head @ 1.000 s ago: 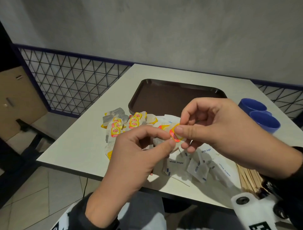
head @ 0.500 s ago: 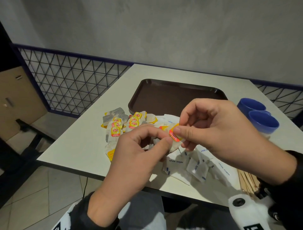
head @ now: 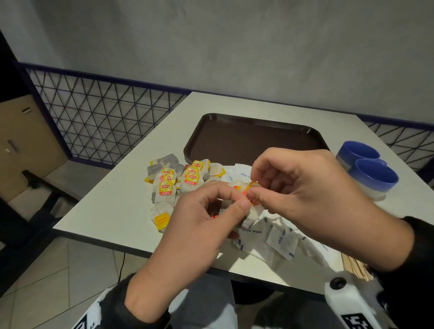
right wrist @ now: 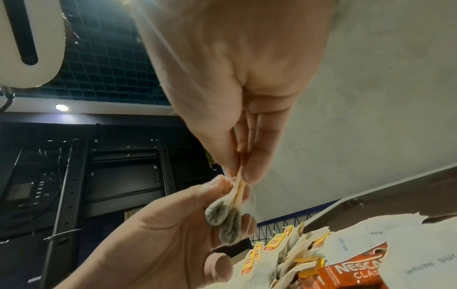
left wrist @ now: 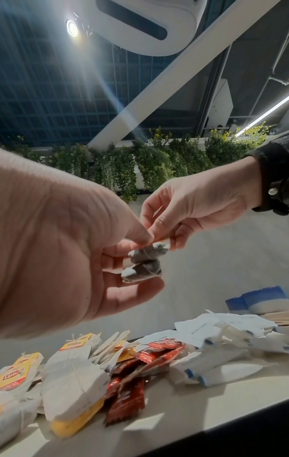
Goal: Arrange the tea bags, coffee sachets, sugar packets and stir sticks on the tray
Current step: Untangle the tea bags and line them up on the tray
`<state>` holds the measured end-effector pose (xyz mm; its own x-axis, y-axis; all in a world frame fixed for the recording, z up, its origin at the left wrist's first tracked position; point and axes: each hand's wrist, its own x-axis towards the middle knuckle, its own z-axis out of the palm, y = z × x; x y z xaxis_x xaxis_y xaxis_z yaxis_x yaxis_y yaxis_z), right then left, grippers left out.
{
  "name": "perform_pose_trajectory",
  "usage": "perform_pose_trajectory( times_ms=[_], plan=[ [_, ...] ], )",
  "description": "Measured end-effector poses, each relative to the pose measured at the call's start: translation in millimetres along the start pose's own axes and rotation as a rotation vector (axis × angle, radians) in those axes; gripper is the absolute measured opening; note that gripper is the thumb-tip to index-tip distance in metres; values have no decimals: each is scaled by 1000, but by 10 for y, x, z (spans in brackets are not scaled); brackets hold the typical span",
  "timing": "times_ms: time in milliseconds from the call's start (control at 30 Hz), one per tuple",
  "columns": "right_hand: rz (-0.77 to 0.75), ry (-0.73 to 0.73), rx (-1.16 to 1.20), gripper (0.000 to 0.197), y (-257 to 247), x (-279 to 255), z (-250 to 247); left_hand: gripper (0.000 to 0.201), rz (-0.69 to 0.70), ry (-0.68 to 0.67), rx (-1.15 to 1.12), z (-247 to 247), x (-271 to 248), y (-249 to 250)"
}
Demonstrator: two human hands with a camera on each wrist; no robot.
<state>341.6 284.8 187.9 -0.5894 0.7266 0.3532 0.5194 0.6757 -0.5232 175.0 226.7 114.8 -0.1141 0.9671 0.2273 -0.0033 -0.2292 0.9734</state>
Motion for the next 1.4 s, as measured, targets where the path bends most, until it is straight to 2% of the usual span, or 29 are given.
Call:
perform_pose_trajectory(
  times_ms=[67, 200, 400, 533, 800, 933, 1067, 1167, 1400],
  plan=[
    [-4, -11, 32, 15, -7, 5, -22, 14, -3, 7, -15, 5, 2, 5],
    [111, -49, 284, 19, 9, 37, -150, 20, -65, 82, -152, -22, 23, -7],
    [133, -203, 317, 23, -19, 45, -205, 22, -149, 107, -228, -51, 51, -10],
    [166, -318, 470, 24, -39, 58, -196, 25, -156, 122, -243, -38, 67, 10],
    [218, -204, 333, 21, -14, 53, -74, 28, -157, 176, -287, -35, 62, 80],
    [232, -219, 379, 6, 8, -23, -79, 29, -164, 234, -319, -104, 76, 95],
    [248, -216, 289, 12, 22, -10, -94, 29, -181, 224, -338, -130, 73, 105],
    [281, -209, 315, 8, -9, 25, -109, 29, -176, 208, -342, -109, 61, 102],
    [309, -192, 396, 20, -97, 65, -55, 28, -126, 156, -304, -55, 45, 128]
  ],
)
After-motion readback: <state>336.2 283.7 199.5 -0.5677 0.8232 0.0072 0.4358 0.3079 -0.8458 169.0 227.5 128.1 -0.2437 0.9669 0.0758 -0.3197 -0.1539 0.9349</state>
